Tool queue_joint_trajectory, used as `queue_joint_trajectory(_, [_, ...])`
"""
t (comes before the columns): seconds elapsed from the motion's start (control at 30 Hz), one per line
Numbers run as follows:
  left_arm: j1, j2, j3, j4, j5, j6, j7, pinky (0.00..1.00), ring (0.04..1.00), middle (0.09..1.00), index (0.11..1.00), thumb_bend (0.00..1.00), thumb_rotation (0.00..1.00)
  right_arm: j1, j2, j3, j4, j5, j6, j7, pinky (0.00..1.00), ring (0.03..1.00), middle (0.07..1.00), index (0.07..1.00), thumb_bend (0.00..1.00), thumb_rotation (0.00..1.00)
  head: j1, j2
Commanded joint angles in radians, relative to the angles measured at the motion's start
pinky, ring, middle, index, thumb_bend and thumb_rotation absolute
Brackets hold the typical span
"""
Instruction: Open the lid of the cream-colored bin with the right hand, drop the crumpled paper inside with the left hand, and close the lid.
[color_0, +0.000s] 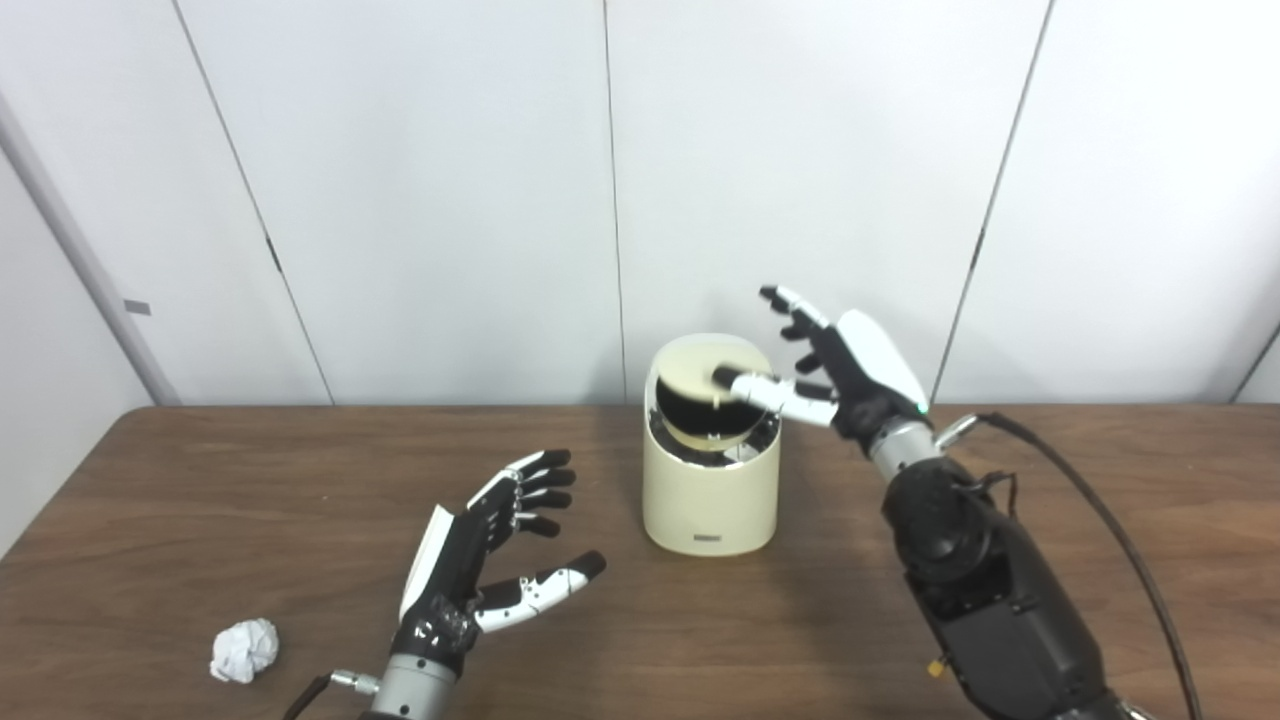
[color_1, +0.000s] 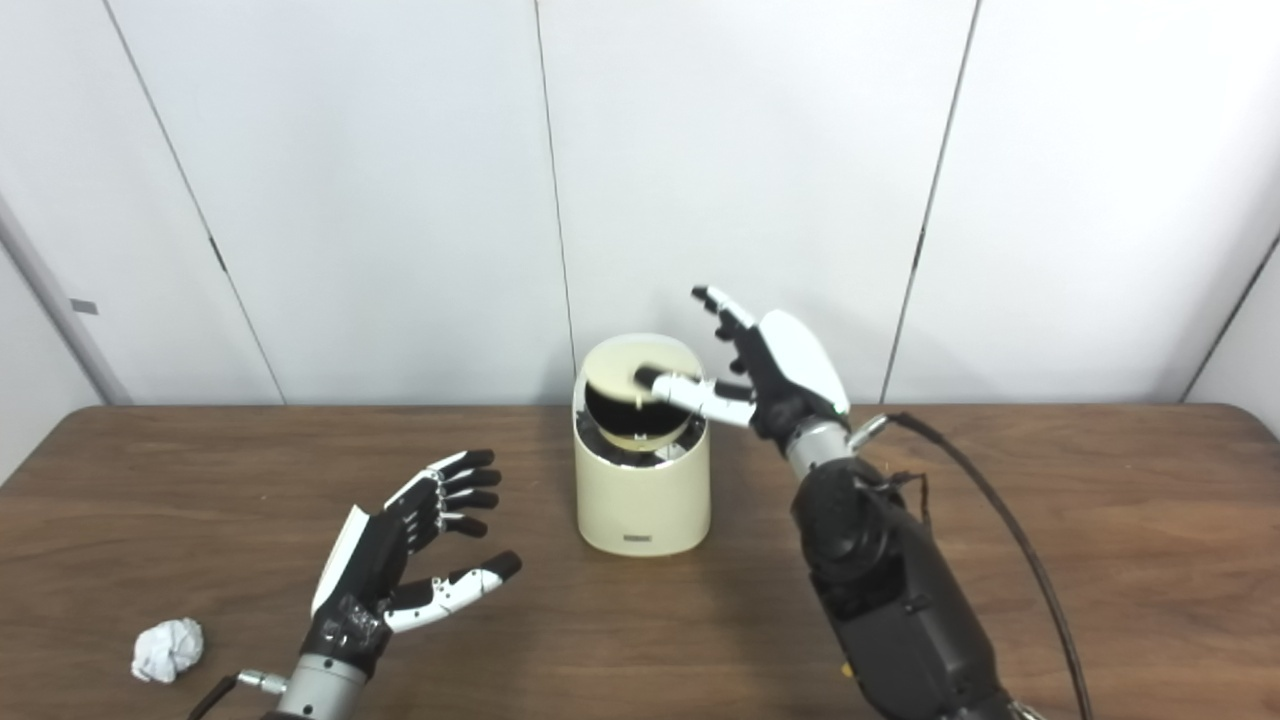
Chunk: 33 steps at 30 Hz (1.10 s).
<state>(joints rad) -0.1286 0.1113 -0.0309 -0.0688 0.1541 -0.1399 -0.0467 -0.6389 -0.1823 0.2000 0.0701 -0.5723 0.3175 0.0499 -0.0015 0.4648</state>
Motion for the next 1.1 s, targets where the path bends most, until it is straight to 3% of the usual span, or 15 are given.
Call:
queue_joint_trajectory(0.0, [-0.030, 0.002, 0.000, -0.030, 0.002, -0.029, 0.008, 0.64, 0.740, 0.787, 0.830, 0.68, 0.15, -0.015, -0.016, -0.020, -0.042, 0.011, -0.014, -0.005, 0.69, 0.848, 0.919, 0.922, 0.57, 0.73, 0.001, 0.001])
queue_joint_trajectory(0.17, [-0.033, 0.005, 0.002, -0.030, 0.000, -0.027, 0.007, 0.62, 0.732, 0.784, 0.826, 0.69, 0.15, 0.032, -0.030, -0.050, -0.079, 0.040, -0.041, -0.019, 0.68, 0.826, 0.911, 0.914, 0.60, 0.67, 0.011, 0.004])
queue_joint_trajectory(0.33, [-0.035, 0.007, 0.005, -0.032, 0.005, -0.023, 0.010, 0.62, 0.733, 0.781, 0.823, 0.69, 0.16, 0.114, -0.052, -0.086, -0.131, 0.093, -0.081, -0.013, 0.73, 0.859, 0.924, 0.915, 0.64, 0.56, 0.011, 0.003])
queue_joint_trajectory(0.43, [-0.037, 0.011, 0.007, -0.035, 0.003, -0.020, 0.007, 0.62, 0.736, 0.784, 0.824, 0.70, 0.17, 0.170, -0.071, -0.096, -0.154, 0.123, -0.134, -0.015, 0.72, 0.880, 0.951, 0.913, 0.70, 0.50, 0.012, 0.003])
queue_joint_trajectory(0.67, [-0.043, 0.013, 0.010, -0.036, 0.000, -0.015, 0.006, 0.62, 0.736, 0.784, 0.824, 0.69, 0.15, 0.270, -0.098, -0.109, -0.176, 0.145, -0.194, -0.015, 0.72, 0.857, 0.911, 0.923, 0.80, 0.51, 0.036, 0.005])
queue_joint_trajectory(0.77, [-0.046, 0.006, 0.007, -0.032, 0.003, -0.018, 0.010, 0.61, 0.730, 0.785, 0.822, 0.69, 0.15, 0.302, -0.109, -0.113, -0.175, 0.152, -0.225, -0.017, 0.70, 0.845, 0.905, 0.927, 0.85, 0.52, 0.089, 0.002])
queue_joint_trajectory(0.93, [-0.043, -0.012, -0.005, -0.030, 0.018, -0.018, 0.018, 0.60, 0.717, 0.784, 0.825, 0.68, 0.14, 0.342, -0.134, -0.124, -0.168, 0.174, -0.263, -0.004, 0.70, 0.852, 0.924, 0.949, 0.81, 0.45, 0.197, -0.008])
queue_joint_trajectory(1.07, [-0.052, -0.047, -0.018, -0.006, 0.036, -0.021, 0.040, 0.59, 0.715, 0.780, 0.820, 0.71, 0.14, 0.352, -0.157, -0.139, -0.164, 0.193, -0.259, 0.012, 0.74, 0.868, 0.932, 0.959, 0.75, 0.34, 0.374, -0.028])
